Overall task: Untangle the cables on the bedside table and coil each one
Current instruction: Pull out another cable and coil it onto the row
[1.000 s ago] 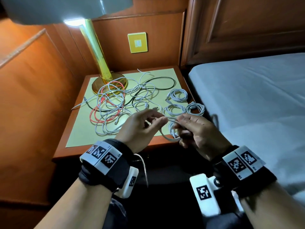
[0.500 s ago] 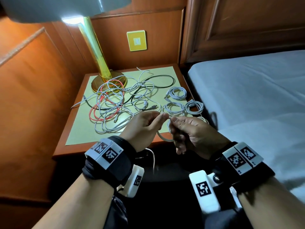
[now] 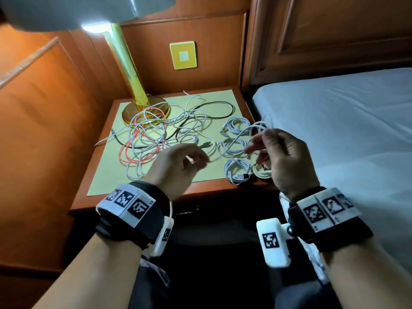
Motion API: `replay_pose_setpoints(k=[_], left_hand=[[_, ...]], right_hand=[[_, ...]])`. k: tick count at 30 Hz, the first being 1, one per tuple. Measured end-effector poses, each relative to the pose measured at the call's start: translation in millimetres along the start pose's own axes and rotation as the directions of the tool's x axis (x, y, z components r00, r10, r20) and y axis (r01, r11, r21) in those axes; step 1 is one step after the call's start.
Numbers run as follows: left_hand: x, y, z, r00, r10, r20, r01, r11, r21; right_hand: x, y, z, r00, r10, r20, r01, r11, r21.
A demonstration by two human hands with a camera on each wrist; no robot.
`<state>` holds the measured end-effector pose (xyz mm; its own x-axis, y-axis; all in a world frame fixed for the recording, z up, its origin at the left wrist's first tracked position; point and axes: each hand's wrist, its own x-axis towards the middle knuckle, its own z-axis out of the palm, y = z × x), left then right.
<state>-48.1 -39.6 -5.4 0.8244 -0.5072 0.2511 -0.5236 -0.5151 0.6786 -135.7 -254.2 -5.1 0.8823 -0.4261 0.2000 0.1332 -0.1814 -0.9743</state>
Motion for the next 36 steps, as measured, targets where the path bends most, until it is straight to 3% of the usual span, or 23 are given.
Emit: replay_pose_setpoints(k=[2,5,8,10,15,18,24,28,36], left_hand=[[-3.9,10.5,5.1,0.993,0.066,0.094,-0.063,0.998,-0.031],[-4.2,20.6,8.2,0.987,0.092,0.129,-0.067,0.981,-0.184],[-3.3,25.3,8.2,0.991,0.08,0.108,-0.037,0.936,-0.35],[-2.7,25.2,7.9,0.995,0.067,0.073,-0.032,0.918,-0.395],[-0.3,12.2,10.1,0.999,0.043,0.006,-0.04,0.971,-0.234],[0.0,8.0,11.1,1.0,0.031,-0.005,-0.031,0.972,-0.233],[-2.8,19.8,10.1,0.994,0.057,0.093,-0.053,0.998,-0.041],[-3.7,25.8,10.6,0.991,0.034,0.13,-0.023,0.996,-0.085],[-5.1,28.2,19.4,0.987,0.021,0.157,-0.027,0.999,0.031]], right_hand=[[-4.9,0.3,6.3,0.995,-0.06,0.082,0.073,0.983,-0.169],[-9.8,6.0,14.5,0.976,0.03,0.218,0.023,0.971,-0.236],[-11.5,8.7,24.5,0.895,0.193,0.401,-0.183,0.981,-0.063],[-11.9,8.2,29.2,0.851,0.278,0.446,-0.325,0.945,0.031],[-12.8,-0.5,28.7,0.776,0.413,0.478,-0.512,0.854,0.094],[-14.6,-8.8,26.3,0.739,0.446,0.505,-0.586,0.796,0.155],[-14.6,-12.3,23.3,0.773,0.443,0.455,-0.61,0.716,0.339],[-13.2,-10.4,24.1,0.801,0.437,0.411,-0.582,0.73,0.359],[-13.2,-9.2,29.1,0.806,0.462,0.37,-0.579,0.746,0.329]])
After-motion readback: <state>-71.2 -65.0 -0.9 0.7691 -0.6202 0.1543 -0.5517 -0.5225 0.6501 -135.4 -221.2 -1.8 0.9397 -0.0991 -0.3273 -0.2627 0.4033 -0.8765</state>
